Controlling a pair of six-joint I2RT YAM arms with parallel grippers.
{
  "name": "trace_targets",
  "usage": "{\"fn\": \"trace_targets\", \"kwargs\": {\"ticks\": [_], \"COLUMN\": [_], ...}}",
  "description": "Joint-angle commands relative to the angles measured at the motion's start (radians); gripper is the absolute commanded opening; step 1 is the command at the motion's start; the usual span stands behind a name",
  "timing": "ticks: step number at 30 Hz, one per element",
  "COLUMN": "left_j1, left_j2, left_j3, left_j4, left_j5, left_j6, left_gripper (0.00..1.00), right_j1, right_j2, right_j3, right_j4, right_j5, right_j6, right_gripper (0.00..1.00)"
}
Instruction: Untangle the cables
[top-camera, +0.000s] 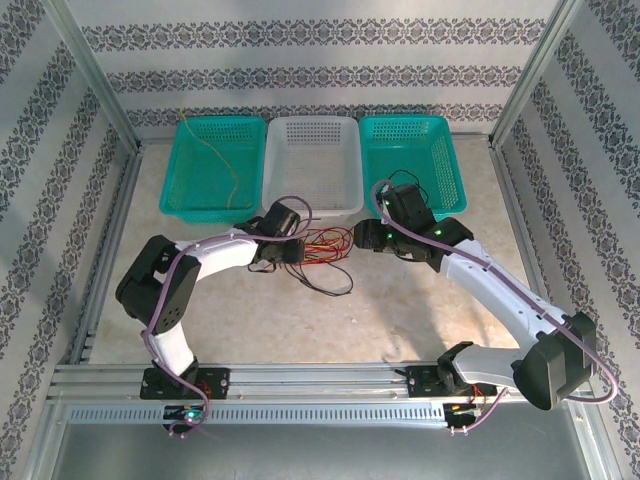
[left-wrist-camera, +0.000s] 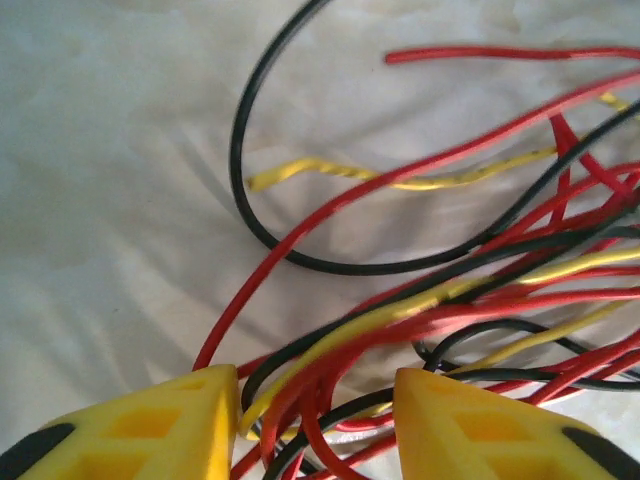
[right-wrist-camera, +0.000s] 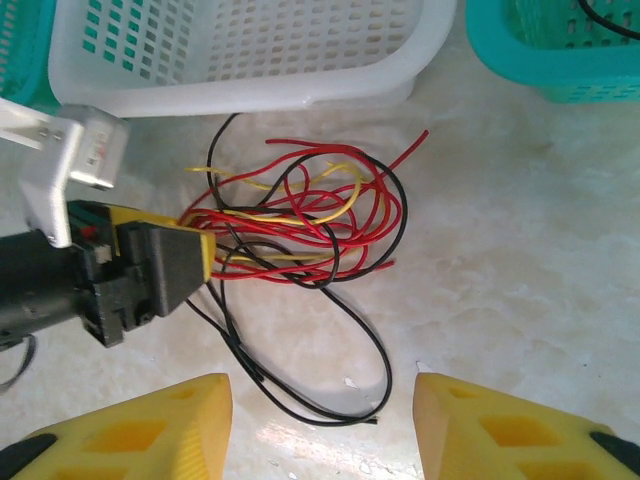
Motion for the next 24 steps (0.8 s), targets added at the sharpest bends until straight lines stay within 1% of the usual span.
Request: {"fn": "trace_targets", "kwargs": {"ticks": [1, 4, 6, 7, 10, 11, 12, 13, 14, 16, 17, 19, 21, 24], "left_j1": [-0.025, -0.051, -0.072, -0.084, -0.117, -0.121, -0.122, -0.123, -0.123, -0.122, -0.122, -0.117, -0.111, -0.098], "left_j2": [-0.021, -0.095, -0.148, -0.177, -0.236, -0.247, -0.255, -0.265, -0.278, -0.306, -0.320, -0.341, -0.351, -0.315], "left_j3": [0.008, -0.027, -0.048, -0.061, -0.095, -0.101, -0.105, -0.113, -0.121, -0.126, -0.120, -0.094, -0.068, -0.035], "left_j4": [-0.056, -0.072, -0.093, -0.100, -0.131, -0.146, -0.152, -0.153, -0.153, -0.150, -0.155, -0.171, -0.168, -0.173], "left_j5": [0.027, 0.054, 0.086, 0.114, 0.185, 0.211, 0.239, 0.259, 0.259, 0.226, 0.196, 0.139, 0.107, 0.016], "left_j6": [0.027, 0.040, 0.043, 0.043, 0.034, 0.022, 0.015, 0.002, -0.015, -0.031, -0.034, -0.035, -0.023, 0.008], "left_gripper": [0.33, 0.22, 0.16, 0.14, 0.15, 0.18, 0.24, 0.32, 0.41, 0.55, 0.60, 0.64, 0.66, 0.63], "right_j1": [0.008, 0.006, 0.005, 0.004, 0.004, 0.004, 0.004, 0.007, 0.009, 0.014, 0.017, 0.024, 0.032, 0.040], "right_j2": [-0.041, -0.055, -0.061, -0.062, -0.056, -0.051, -0.047, -0.042, -0.038, -0.032, -0.029, -0.020, -0.016, -0.017], "right_j3": [0.041, 0.046, 0.052, 0.052, 0.043, 0.037, 0.031, 0.025, 0.018, 0.007, 0.003, -0.002, -0.009, -0.024], "right_j4": [0.002, -0.004, -0.009, -0.009, 0.000, 0.005, 0.009, 0.015, 0.020, 0.026, 0.025, 0.016, 0.005, -0.006], "right_j5": [0.029, 0.039, 0.044, 0.044, 0.038, 0.032, 0.028, 0.022, 0.016, 0.012, 0.012, 0.010, 0.014, 0.024], "right_j6": [0.020, 0.021, 0.018, 0.017, 0.021, 0.025, 0.031, 0.036, 0.039, 0.044, 0.046, 0.046, 0.042, 0.041], "right_gripper": [0.50, 0.50, 0.50, 0.50, 0.50, 0.50, 0.50, 0.50, 0.50, 0.50, 0.50, 0.50, 0.50, 0.50]}}
